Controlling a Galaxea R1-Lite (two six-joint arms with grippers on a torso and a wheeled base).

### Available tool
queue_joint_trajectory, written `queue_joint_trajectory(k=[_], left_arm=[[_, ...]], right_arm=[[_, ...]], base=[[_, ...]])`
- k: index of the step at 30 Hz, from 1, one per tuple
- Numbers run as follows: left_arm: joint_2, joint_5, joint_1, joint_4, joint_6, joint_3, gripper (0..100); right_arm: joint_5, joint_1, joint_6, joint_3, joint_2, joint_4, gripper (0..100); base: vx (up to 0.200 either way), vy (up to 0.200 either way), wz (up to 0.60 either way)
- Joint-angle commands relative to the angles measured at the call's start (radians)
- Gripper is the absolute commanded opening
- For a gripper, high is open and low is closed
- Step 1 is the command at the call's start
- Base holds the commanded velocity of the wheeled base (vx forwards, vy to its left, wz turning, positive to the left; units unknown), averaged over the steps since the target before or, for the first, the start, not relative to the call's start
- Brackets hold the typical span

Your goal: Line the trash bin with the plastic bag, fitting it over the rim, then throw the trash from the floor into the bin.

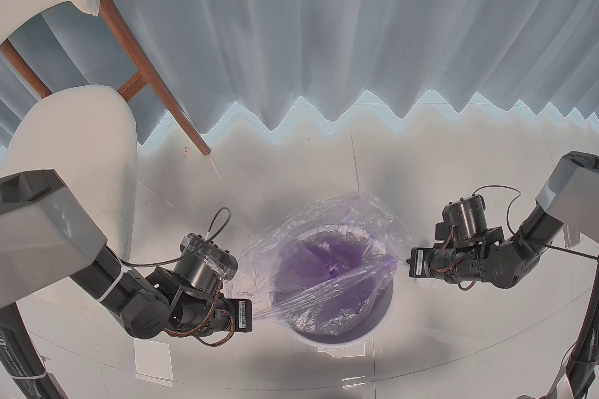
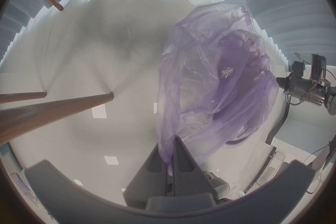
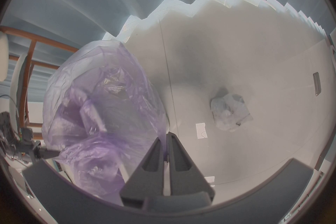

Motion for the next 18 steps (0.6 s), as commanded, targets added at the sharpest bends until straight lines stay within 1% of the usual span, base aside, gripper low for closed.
queue_joint_trajectory(k=[1,6,12,16,18], left_arm=[[-0.011,-0.009,-0.005,-0.001,0.020,0.049,0],[-0.033,-0.023,-0.020,-0.013,0.106,0.138,0],[-0.039,-0.025,-0.022,-0.051,0.197,0.200,0],[-0.036,-0.025,-0.026,-0.051,0.224,0.201,0],[-0.033,-0.025,-0.026,-0.051,0.229,0.201,0]], right_arm=[[0.022,0.003,-0.027,0.129,-0.048,-0.065,0],[0.026,0.009,-0.035,0.245,-0.055,-0.181,0],[0.043,0.060,-0.039,0.403,-0.056,-0.329,0],[0.046,0.075,-0.064,0.454,-0.051,-0.387,0],[0.055,0.075,-0.073,0.460,-0.051,-0.392,0]], base=[[0.000,0.000,0.00],[0.000,0.000,0.00],[0.000,0.000,0.00],[0.000,0.000,0.00],[0.000,0.000,0.00]])
